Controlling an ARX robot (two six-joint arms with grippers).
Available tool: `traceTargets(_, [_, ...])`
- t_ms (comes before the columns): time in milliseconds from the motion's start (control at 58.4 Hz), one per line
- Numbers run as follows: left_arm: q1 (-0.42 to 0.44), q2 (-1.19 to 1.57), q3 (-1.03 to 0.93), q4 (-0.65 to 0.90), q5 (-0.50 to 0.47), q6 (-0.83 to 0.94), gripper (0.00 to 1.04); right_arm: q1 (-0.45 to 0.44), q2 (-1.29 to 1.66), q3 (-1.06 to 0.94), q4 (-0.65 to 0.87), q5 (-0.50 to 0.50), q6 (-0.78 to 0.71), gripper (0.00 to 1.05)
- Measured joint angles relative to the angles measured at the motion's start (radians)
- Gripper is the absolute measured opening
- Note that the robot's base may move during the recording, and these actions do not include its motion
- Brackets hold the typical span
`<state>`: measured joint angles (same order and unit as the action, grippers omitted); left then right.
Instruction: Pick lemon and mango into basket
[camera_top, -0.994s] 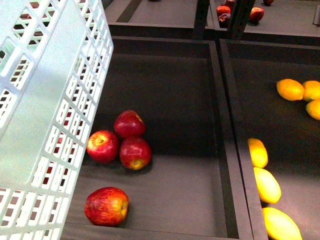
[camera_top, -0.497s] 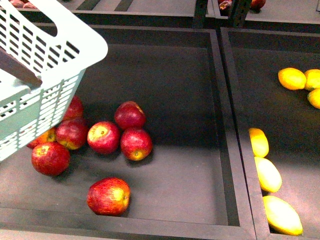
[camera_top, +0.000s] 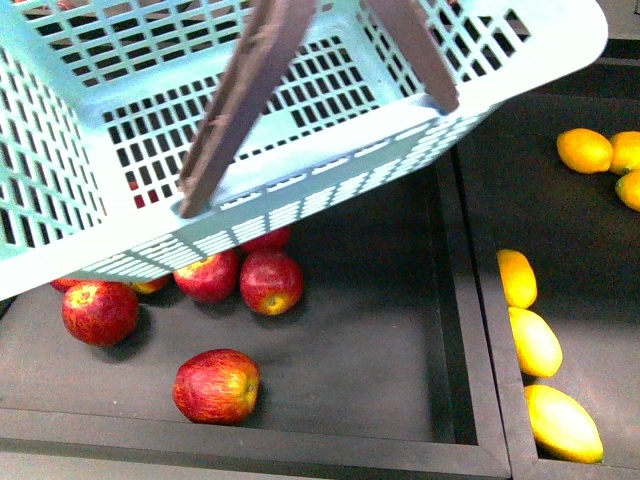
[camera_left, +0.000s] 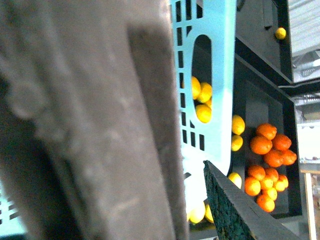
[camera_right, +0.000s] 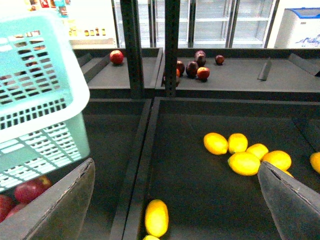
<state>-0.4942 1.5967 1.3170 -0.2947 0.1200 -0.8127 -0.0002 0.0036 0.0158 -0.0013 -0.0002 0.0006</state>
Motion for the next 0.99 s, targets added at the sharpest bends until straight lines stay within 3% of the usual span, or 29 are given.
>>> traceTargets(223, [-0.101,0.11,0.151,-0.003,0.019,-0.007,0.28,0.0,0.0,0.0,0.0,0.0,0.0,0.96])
traceTargets(428, [-0.169,0.121,0.164,-0.008,0.079,0.014,0.28,0.0,0.0,0.0,0.0,0.0,0.0,0.96])
traceTargets(857, [-0.182,0.121,0.164,-0.008,0.078,0.02,0.28,0.0,0.0,0.0,0.0,0.0,0.0,0.96])
traceTargets(960, [-0.179,0.121,0.164,-0.008,0.066,0.023,0.28,0.011,0.12,0.082,-0.219,0.15,0.174,0.96])
traceTargets(994, [-0.179,0.121,0.164,-0.009,0.066,0.023,0.28,-0.01,0.163,0.097,-0.265,0.152,0.242,0.96])
